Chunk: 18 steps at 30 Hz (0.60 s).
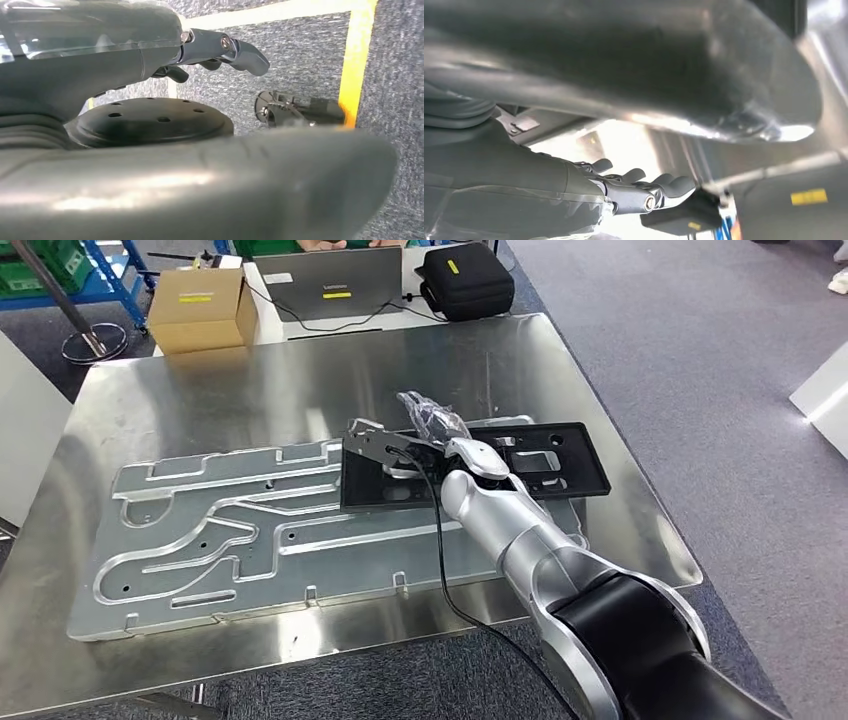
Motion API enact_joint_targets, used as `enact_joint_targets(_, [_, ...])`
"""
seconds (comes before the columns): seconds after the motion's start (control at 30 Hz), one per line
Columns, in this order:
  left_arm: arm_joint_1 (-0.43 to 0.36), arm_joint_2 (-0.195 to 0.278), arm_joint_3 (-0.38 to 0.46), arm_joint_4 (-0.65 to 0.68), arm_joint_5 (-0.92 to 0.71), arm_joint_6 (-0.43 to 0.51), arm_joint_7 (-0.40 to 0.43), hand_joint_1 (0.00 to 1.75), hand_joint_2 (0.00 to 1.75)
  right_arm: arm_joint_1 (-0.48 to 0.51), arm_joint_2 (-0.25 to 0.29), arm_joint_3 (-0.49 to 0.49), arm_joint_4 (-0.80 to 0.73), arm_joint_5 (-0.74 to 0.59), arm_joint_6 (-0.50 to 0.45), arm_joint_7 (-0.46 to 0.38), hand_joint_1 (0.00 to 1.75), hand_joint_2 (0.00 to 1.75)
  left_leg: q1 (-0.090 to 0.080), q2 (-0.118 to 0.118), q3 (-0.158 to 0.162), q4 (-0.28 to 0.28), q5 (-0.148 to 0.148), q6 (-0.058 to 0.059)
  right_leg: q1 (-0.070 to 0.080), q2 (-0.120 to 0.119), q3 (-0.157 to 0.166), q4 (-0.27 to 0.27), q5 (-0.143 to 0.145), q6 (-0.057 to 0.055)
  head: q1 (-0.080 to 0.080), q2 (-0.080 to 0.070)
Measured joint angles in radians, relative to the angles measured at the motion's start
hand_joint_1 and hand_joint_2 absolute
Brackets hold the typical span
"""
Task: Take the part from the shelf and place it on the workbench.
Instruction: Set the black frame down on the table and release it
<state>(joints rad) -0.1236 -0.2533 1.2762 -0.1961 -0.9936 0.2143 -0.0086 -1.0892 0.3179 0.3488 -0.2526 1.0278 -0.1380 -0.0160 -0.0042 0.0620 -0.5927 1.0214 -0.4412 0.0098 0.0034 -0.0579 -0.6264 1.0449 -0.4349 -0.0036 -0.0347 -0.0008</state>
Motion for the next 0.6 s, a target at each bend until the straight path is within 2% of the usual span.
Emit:
enact_joint_targets(0.03, [0.0,0.0,0.0,0.0,0.002,0.002,0.0,0.0,0.0,0.0,0.001,-0.016,-0.005,-0.024,-0.023,-0.031,0.0,0.0,-0.002,0.008,0.0,0.0,-0.001,-0.004,0.003,0.001,0.0,-0.008,-0.002,-0.004,0.0,0.0])
enact_joint_targets(0.07, [0.0,0.0,0.001,0.0,0.005,0.004,-0.001,0.0,0.0,0.002,0.002,-0.034,-0.012,-0.053,-0.046,-0.068,0.0,0.0,-0.003,0.017,0.001,-0.001,-0.002,-0.008,0.001,0.012,-0.002,-0.01,0.002,-0.008,-0.001,0.0])
enact_joint_targets(0.13, [-0.001,0.0,0.003,0.0,0.01,0.006,-0.006,0.0,0.0,0.007,0.006,-0.075,-0.029,-0.111,-0.086,-0.138,0.0,0.0,0.0,0.004,-0.004,0.016,-0.019,-0.019,-0.003,0.029,-0.001,-0.016,0.008,-0.017,-0.001,0.0])
enact_joint_targets(0.2, [-0.001,0.0,0.006,0.0,0.011,0.008,-0.01,0.0,0.0,0.011,0.014,-0.107,-0.044,-0.141,-0.105,-0.172,0.0,0.0,0.007,-0.032,-0.039,0.101,-0.073,-0.03,-0.009,0.046,0.0,-0.02,0.012,-0.025,-0.001,0.0])
enact_joint_targets(0.27, [0.001,0.001,0.01,0.0,0.012,0.009,-0.011,0.0,0.0,0.018,0.02,-0.127,-0.049,-0.147,-0.108,-0.178,0.0,0.0,0.011,-0.049,-0.096,0.229,-0.13,-0.038,-0.01,0.066,-0.001,-0.02,0.013,-0.028,-0.002,0.0])
enact_joint_targets(0.3, [0.001,0.001,0.011,0.0,0.012,0.01,-0.011,0.0,0.0,0.024,0.022,-0.134,-0.051,-0.152,-0.109,-0.182,0.0,0.0,0.012,-0.052,-0.114,0.267,-0.138,-0.04,-0.01,0.076,-0.001,-0.019,0.013,-0.028,-0.002,0.0])
enact_joint_targets(0.33, [0.001,0.001,0.012,0.0,0.014,0.01,-0.012,0.0,0.0,0.03,0.022,-0.14,-0.053,-0.165,-0.11,-0.193,0.0,0.0,0.014,-0.053,-0.116,0.27,-0.127,-0.041,-0.01,0.087,-0.001,-0.019,0.013,-0.027,-0.002,0.0])
enact_joint_targets(0.37, [0.001,0.001,0.012,0.0,0.016,0.009,-0.014,0.0,0.0,0.036,0.023,-0.144,-0.059,-0.192,-0.113,-0.211,0.0,0.0,0.015,-0.055,-0.099,0.234,-0.098,-0.041,-0.01,0.097,-0.001,-0.018,0.014,-0.027,-0.002,0.0])
enact_joint_targets(0.4, [0.001,0.002,0.012,0.0,0.018,0.008,-0.016,0.0,0.0,0.042,0.024,-0.146,-0.067,-0.23,-0.118,-0.239,0.0,0.0,0.016,-0.061,-0.069,0.169,-0.061,-0.04,-0.01,0.108,0.0,-0.017,0.014,-0.026,-0.002,0.0])
enact_joint_targets(0.47, [-0.001,0.003,0.015,0.0,0.023,0.002,-0.021,0.0,0.0,0.058,0.027,-0.141,-0.097,-0.332,-0.133,-0.313,0.0,0.0,0.019,-0.091,-0.01,0.045,-0.014,-0.034,-0.009,0.126,-0.003,-0.014,0.015,-0.019,-0.001,0.0])
enact_joint_targets(0.53, [-0.002,0.004,0.018,0.0,0.028,-0.003,-0.027,0.0,0.0,0.095,0.031,-0.124,-0.149,-0.423,-0.139,-0.376,0.0,0.0,0.018,-0.111,0.01,0.001,-0.011,-0.027,-0.011,0.14,-0.008,-0.015,0.019,-0.007,-0.001,0.0])
enact_joint_targets(0.6, [-0.003,0.005,0.021,0.0,0.034,-0.005,-0.033,0.0,0.0,0.163,0.031,-0.101,-0.236,-0.481,-0.124,-0.404,0.0,0.0,0.018,-0.099,0.014,-0.008,-0.006,-0.016,-0.014,0.148,-0.01,-0.018,0.021,0.006,-0.001,0.0])
